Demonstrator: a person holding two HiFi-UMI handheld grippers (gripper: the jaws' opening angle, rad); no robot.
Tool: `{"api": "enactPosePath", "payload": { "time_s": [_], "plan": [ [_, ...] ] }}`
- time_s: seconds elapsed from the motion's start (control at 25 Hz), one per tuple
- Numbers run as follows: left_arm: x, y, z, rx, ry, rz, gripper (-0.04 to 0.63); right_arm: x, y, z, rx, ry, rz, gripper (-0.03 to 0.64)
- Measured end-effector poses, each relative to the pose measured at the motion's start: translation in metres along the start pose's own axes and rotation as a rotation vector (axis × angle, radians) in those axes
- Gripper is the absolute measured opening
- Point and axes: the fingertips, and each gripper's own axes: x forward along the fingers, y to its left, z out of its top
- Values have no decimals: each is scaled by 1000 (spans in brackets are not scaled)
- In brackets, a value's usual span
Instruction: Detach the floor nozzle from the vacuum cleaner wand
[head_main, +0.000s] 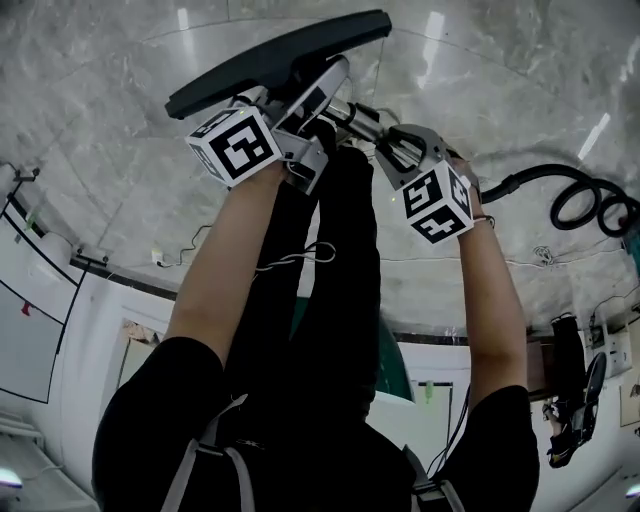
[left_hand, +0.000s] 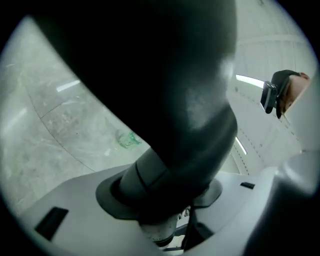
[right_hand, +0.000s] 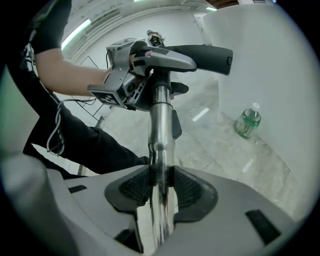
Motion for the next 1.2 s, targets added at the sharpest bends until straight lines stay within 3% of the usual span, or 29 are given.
{"api": "enactPosePath", "payload": {
  "time_s": [0.12,0.24,0.4,0.68,0.84,1.0,1.2],
  "plan": [
    [3,-5,-8,77,43,-13,155,-1,3,-4,30,-18,28,167],
    [3,-8,-13,153,71,-22,141,5,0,-7,70,-3,45,167],
    [2,-14,-19,218,142,-43,133,9,3,-3,123,6,157,169],
    [-1,-19,-12,210,148,-64,133,8,8,8,8,-44,309,169],
    [3,-30,-26,234,222,-112,135,15,16,20,-58,-11,389,169],
    [0,-28,-31,233,240,-116,135,27,25,30,34,-44,515,169],
    [1,-23,-38,214,252,-106,135,39,28,31,91,-89,469,172]
  ]
}}
